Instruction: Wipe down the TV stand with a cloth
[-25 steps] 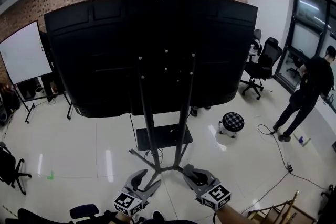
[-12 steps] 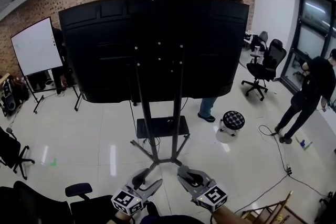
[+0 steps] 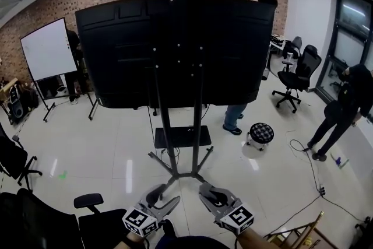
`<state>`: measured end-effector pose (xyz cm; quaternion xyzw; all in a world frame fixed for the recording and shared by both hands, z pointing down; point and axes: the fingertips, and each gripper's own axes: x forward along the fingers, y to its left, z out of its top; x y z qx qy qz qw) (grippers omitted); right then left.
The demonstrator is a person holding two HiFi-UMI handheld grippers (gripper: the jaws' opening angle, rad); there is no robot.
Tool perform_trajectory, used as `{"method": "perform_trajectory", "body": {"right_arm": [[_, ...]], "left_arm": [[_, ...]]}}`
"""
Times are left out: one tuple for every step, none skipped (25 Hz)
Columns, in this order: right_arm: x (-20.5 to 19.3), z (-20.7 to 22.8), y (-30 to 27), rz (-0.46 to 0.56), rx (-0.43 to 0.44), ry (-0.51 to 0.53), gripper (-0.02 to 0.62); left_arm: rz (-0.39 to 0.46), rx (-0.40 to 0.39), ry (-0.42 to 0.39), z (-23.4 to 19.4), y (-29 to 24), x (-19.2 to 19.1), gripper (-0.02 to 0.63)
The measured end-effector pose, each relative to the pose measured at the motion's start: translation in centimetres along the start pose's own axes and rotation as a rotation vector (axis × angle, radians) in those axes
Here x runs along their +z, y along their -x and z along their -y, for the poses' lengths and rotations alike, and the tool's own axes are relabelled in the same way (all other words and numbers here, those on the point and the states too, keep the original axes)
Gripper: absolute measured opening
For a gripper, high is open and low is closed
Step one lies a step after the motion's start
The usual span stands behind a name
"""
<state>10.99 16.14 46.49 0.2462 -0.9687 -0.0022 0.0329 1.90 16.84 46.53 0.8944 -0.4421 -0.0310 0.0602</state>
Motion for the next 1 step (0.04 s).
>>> {"method": "perform_trajectory", "body": {"right_arm": [[-0.15,-0.03,0.33,0.001,-0.001,-0.005,0.06]], "left_arm": [[0.003,0.001,-0.003,0.36,0.06,0.26,0.31]]}}
